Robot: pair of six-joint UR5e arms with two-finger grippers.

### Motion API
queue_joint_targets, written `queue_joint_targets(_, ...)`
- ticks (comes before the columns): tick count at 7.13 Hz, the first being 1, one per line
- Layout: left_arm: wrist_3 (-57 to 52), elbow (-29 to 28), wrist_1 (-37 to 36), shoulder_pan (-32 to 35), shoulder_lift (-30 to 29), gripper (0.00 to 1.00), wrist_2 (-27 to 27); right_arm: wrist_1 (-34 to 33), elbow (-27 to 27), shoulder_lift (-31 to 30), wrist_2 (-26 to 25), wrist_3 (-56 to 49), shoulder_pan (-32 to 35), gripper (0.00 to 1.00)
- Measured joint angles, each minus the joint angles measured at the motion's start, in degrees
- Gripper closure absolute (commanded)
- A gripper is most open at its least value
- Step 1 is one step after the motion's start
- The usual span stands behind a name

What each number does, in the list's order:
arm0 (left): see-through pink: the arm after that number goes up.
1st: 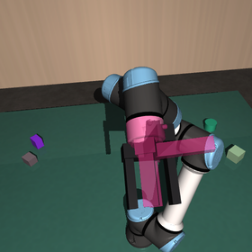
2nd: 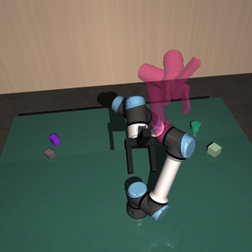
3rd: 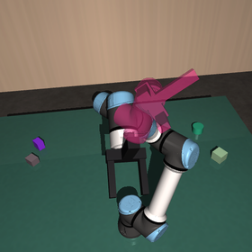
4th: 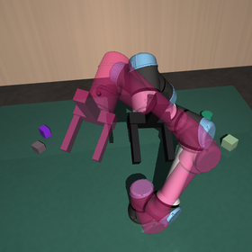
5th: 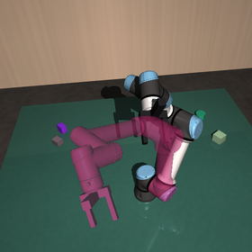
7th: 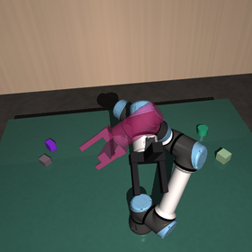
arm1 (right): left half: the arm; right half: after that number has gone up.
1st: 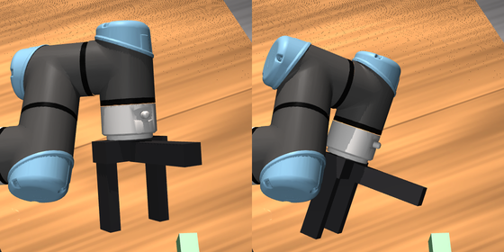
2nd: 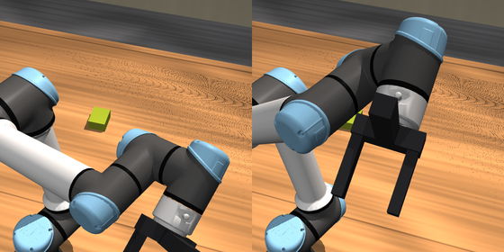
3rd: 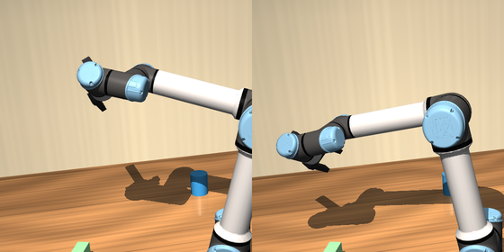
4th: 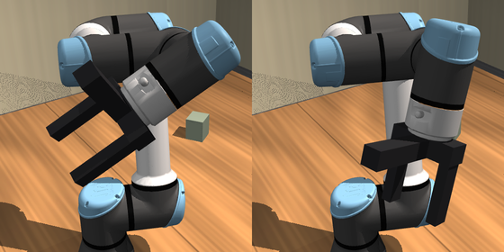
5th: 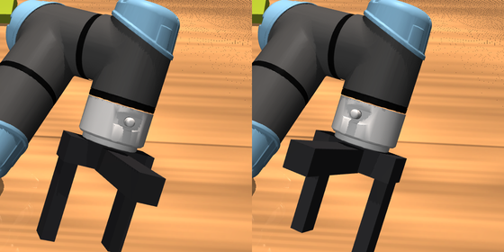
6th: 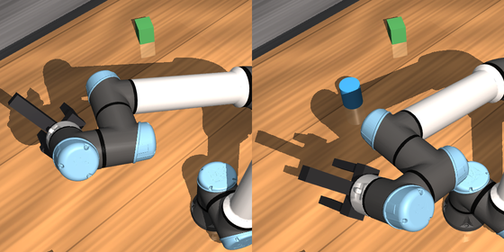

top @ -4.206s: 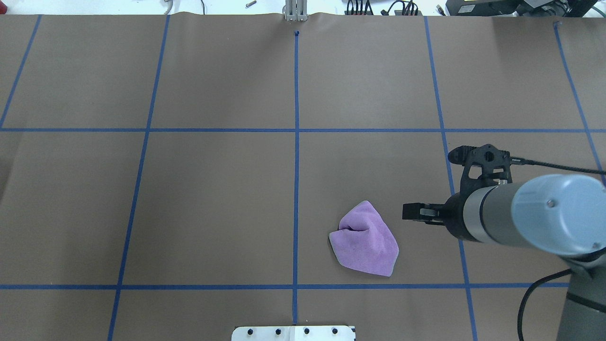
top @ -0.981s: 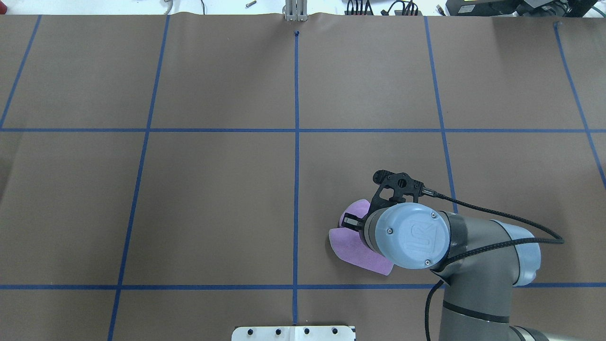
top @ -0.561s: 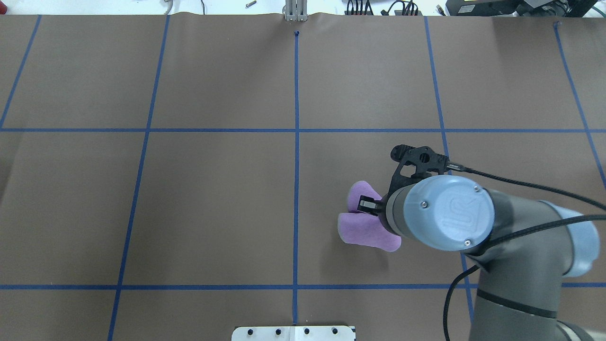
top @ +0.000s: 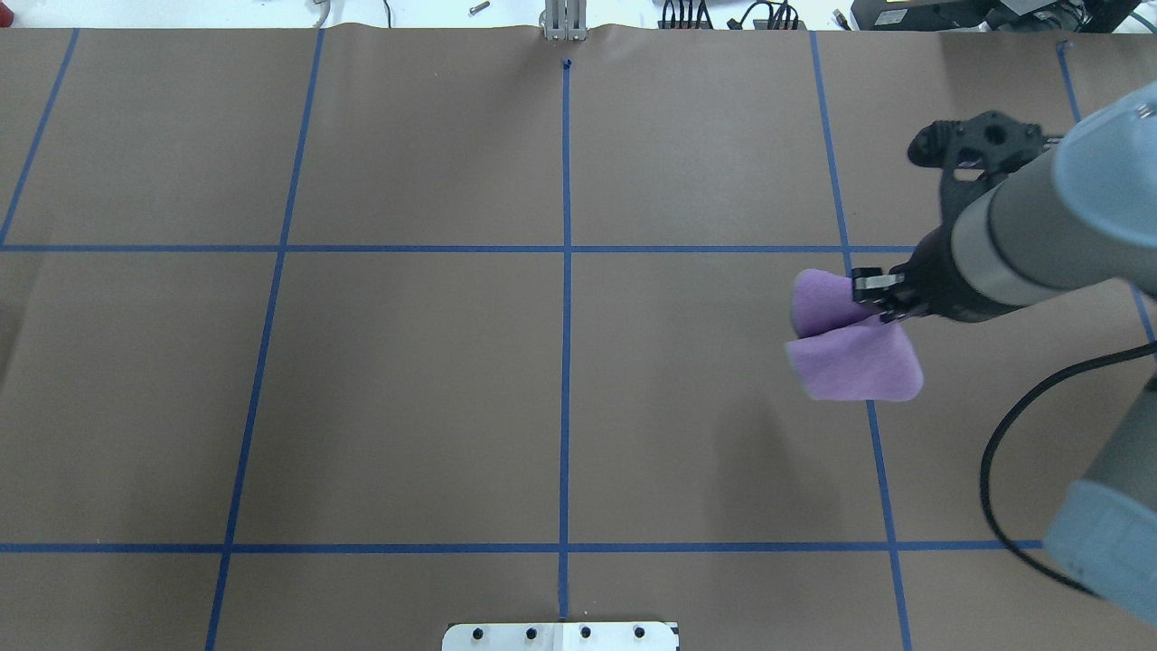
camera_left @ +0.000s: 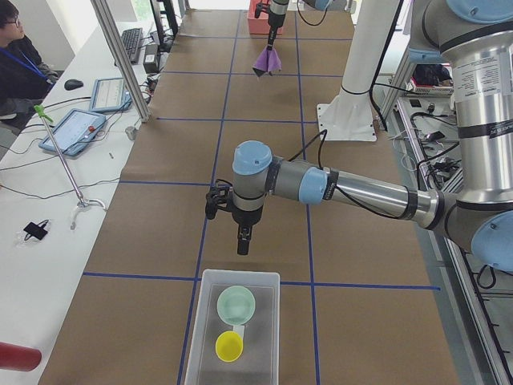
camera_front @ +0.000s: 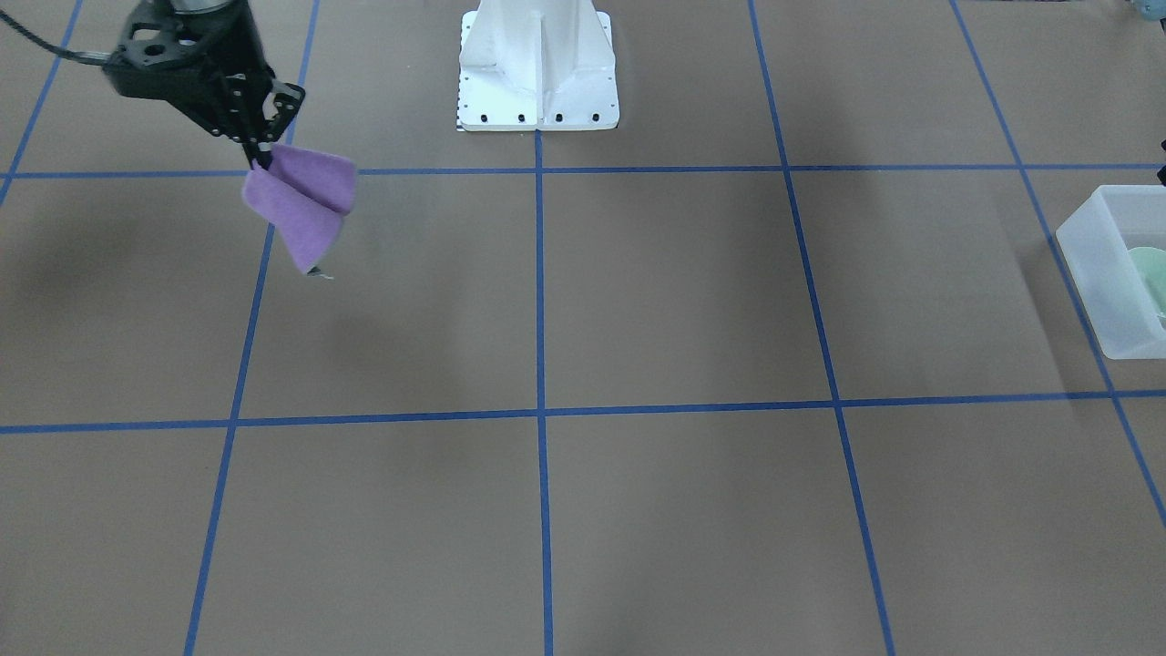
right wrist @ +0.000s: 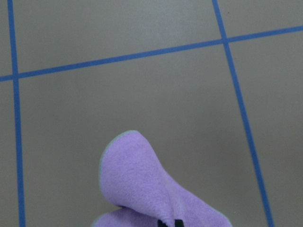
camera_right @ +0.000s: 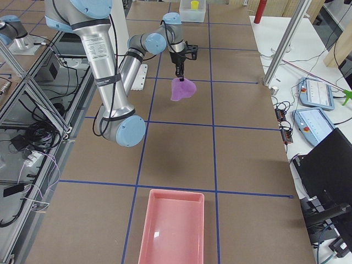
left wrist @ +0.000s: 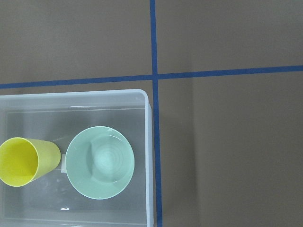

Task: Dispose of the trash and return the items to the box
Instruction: 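Lift the purple cloth with the right gripper toward the pink bin, then lower the purple cloth into the pink bin and open the right gripper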

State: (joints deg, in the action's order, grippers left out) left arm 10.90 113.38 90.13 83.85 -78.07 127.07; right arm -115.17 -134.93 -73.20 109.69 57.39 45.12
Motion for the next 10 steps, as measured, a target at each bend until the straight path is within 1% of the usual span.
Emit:
queue_joint_targets(2, 0.0, -0.2, 0.0, -0.1, 0.6, 0.02, 0.2, -0.1, 0.5, -8.7, 8.0, -22.4, 15.2, 1.0)
queue_joint_targets(3, 0.0, -0.2, 0.0, -0.1, 0.8, 0.02, 0.3, -0.1, 2.4, -12.7, 10.9, -33.5, 22.8, 1.0)
queue_joint_targets(4, 0.0, -0.2, 0.0, -0.1, 0.9, 0.02, 0.3, 0.0, 6.1, -15.2, 13.6, -44.7, 30.2, 1.0)
queue_joint_targets(5, 0.0, -0.3, 0.0, -0.2, 0.9, 0.02, 0.4, 0.2, 11.3, -16.7, 15.9, -55.7, 37.2, 1.0)
queue_joint_targets(7, 0.0, -0.3, 0.1, -0.2, 1.1, 0.02, 0.4, 0.4, 21.8, -17.4, 17.9, -73.2, 48.4, 1.0)
queue_joint_targets(9, 0.0, -0.3, 0.1, -0.2, 1.2, 0.02, 0.4, 2.0, 31.3, -17.5, 19.1, -84.1, 55.8, 1.0)
queue_joint_targets(10, 0.0, -0.3, 0.1, -0.2, 1.2, 0.02, 0.4, 5.6, 37.0, -17.7, 19.4, -88.0, 58.5, 1.0)
